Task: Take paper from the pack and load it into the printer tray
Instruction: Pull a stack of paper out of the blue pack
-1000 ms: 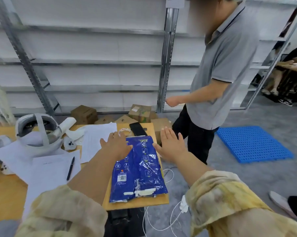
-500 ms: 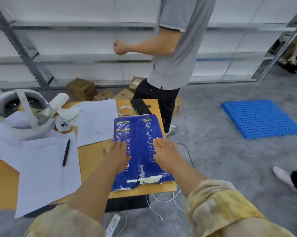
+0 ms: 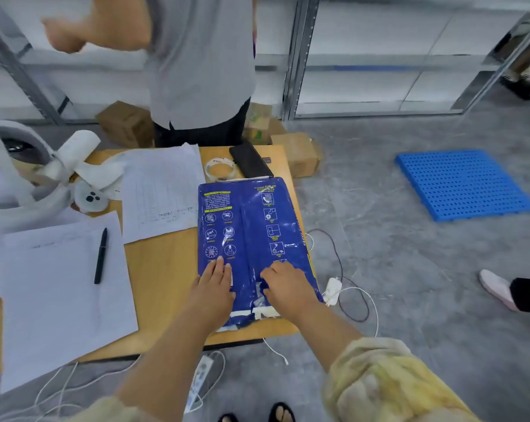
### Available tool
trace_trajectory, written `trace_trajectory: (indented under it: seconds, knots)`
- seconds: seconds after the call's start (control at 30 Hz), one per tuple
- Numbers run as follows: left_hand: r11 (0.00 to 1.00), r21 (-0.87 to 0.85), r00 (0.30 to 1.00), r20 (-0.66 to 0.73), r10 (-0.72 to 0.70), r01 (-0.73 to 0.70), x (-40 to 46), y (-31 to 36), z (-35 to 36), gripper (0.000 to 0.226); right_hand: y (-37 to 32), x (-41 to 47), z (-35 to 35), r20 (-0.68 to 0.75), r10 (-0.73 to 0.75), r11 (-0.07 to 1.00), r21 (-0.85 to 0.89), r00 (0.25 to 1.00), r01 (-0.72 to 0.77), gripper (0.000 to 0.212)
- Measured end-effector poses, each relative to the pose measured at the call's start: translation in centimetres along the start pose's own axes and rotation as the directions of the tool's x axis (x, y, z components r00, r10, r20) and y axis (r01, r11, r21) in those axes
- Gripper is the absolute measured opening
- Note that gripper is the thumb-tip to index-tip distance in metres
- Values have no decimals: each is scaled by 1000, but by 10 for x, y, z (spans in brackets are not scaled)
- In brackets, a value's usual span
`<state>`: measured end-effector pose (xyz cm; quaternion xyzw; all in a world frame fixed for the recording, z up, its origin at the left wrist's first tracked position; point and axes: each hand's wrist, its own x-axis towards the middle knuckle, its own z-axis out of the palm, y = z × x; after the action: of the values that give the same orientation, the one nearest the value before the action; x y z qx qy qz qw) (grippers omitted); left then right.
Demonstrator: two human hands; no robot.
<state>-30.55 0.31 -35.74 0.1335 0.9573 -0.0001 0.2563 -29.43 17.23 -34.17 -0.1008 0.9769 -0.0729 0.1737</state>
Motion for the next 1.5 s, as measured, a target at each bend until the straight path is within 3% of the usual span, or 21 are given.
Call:
trace_trajectory:
  seconds: [0.23,0.4,0.87,1.0,1.1,1.23,1.33,1.5]
  knots:
    - [1000,5,1000,10,3,-3,1,-2,2,62,-4,5,-2,24,7,1000,-31,1000,-6,24]
    - [1000,-11,1000,10,-1,1,1,-1,2,62,-3,4,1,-21,13,997,80,1000,-11,29]
    - [999,-44,1000,9,-8,8,1,-1,4,62,-7,2,9,-80,-13,1000,2,997,13,23]
    - [999,-47,1000,8,-4,5,2,-2,5,62,-4,-7,9,-74,-48,992,110,996,56,38]
    - [999,-46,1000,11,-5,6,2,-2,5,62,1,-11,12,-62,-127,989,64,990,131,38]
    - [999,-46,1000,15,0,0,1,-2,4,62,-2,-11,21,-164,-220,972,-115,962,203,20]
    - [999,-45,1000,15,6,-5,1,-3,4,62,0,-22,33,-191,-256,961,-155,948,228,34]
    - [999,-49,1000,8,7,-6,2,-4,6,62,10,-57,74,-70,-281,955,-122,957,271,52]
